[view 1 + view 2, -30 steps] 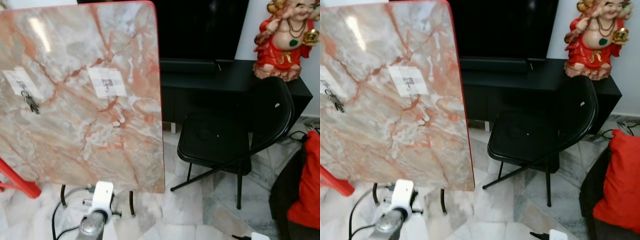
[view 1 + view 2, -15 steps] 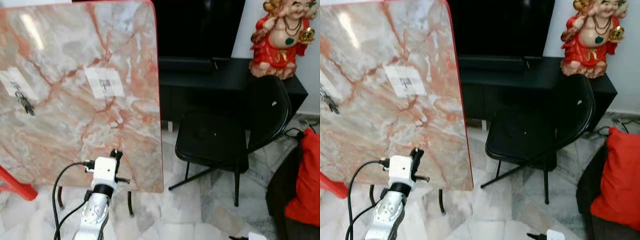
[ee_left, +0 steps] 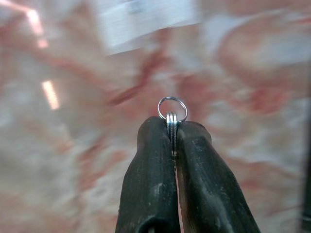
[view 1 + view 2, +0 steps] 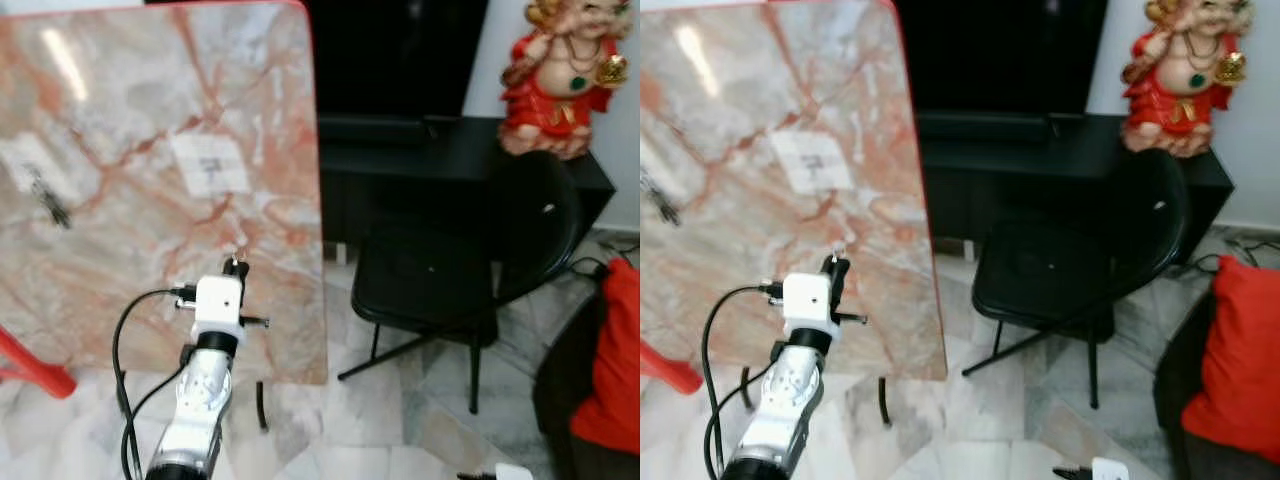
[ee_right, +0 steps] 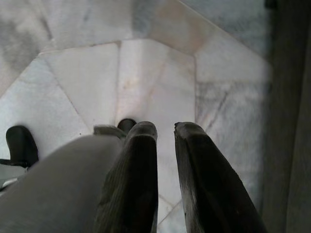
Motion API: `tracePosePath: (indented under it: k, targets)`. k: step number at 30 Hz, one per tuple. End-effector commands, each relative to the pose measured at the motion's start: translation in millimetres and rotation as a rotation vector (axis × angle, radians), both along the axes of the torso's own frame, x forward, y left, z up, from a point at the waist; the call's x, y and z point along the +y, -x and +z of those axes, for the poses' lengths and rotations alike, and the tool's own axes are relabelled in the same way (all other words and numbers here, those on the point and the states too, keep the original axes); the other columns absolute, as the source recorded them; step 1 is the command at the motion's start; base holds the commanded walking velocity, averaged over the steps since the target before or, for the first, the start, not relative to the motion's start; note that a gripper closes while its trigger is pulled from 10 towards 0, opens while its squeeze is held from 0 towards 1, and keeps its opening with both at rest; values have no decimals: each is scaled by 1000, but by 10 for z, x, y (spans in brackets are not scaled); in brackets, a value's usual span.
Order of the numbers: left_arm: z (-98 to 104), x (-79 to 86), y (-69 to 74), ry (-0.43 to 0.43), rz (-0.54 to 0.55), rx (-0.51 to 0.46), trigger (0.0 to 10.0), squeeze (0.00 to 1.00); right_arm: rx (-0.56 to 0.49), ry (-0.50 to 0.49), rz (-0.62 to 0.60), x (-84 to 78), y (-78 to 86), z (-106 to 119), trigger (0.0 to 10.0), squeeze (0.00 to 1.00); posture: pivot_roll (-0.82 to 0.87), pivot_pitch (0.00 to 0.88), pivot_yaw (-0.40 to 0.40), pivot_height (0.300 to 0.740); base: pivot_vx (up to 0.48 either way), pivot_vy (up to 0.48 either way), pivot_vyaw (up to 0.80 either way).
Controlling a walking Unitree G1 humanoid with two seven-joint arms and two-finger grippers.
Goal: Hang keys on a hook
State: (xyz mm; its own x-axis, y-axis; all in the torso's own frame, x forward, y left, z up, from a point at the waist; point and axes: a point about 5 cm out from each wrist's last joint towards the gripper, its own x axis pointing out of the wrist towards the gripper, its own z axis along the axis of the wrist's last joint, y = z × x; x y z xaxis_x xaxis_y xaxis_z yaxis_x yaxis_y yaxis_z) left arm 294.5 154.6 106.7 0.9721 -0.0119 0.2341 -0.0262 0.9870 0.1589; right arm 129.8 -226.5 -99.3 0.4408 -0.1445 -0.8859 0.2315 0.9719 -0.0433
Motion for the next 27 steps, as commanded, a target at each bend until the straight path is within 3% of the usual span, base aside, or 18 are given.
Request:
tracePosePath:
  k: [1,9,14,23,27]
  targets:
    - [57,31,-20,-17,18,-15,10000,0,-3,6,5,7,-3,0,10000,0,-63,0,28,709,0,0,800]
    - [91,-18,-56,-5,2,-19,10000,0,-14,0,-6,7,-11,4,10000,0,-62,0,22,709,0,0,783]
    - [104,-62,-58,-2,-19,-20,10000,0,-14,-15,-33,10,-3,0,10000,0,-59,0,19,709,0,0,0]
    - [135,-79,-74,-2,-24,-28,10000,0,-10,-7,9,7,-21,7,10000,0,-60,0,18,709,0,-306,0]
    - [145,-74,-83,0,-20,-32,10000,0,-4,-3,34,7,-26,8,10000,0,-58,0,15,709,0,-321,723]
